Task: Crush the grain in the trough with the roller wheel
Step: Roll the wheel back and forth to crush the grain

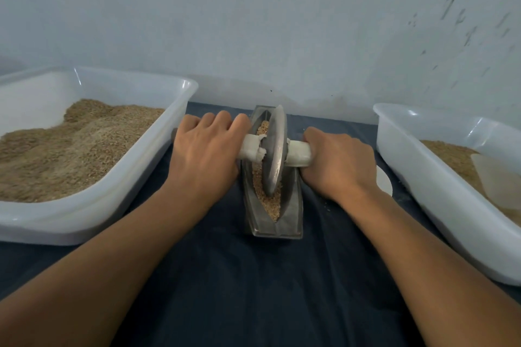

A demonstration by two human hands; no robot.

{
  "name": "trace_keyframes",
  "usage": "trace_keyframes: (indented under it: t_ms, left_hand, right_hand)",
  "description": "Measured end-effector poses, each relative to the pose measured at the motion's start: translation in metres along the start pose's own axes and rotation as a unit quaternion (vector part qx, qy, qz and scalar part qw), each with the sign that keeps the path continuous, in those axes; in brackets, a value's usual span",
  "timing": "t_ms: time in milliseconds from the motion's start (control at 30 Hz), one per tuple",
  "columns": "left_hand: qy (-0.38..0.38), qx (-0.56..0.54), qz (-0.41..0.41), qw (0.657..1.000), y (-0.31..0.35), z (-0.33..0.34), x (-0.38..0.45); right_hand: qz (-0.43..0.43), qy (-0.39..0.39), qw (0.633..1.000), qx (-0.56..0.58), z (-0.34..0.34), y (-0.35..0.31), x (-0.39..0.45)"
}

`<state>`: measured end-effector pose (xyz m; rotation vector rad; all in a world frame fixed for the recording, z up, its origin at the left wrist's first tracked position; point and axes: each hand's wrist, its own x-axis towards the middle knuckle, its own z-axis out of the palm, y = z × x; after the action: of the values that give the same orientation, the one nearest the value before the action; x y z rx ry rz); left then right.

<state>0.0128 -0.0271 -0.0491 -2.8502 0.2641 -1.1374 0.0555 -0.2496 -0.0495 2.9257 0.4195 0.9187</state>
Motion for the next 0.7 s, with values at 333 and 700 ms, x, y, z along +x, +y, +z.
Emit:
trace_keyframes:
  t_ms: [333,700]
  left_hand:
    - [-0.03,-0.006,-0.009,1.0,0.001,-0.007,-0.007]
    - [-0.024,0.02,-0.002,1.0,0.0,0.017,0.005]
  right_hand:
    - [-0.036,-0.012,0.999,-0.006,-0.005,0.002,-0.002]
    - [-0.02,-0.043,0.999,0.0,0.007,0.007,0.01]
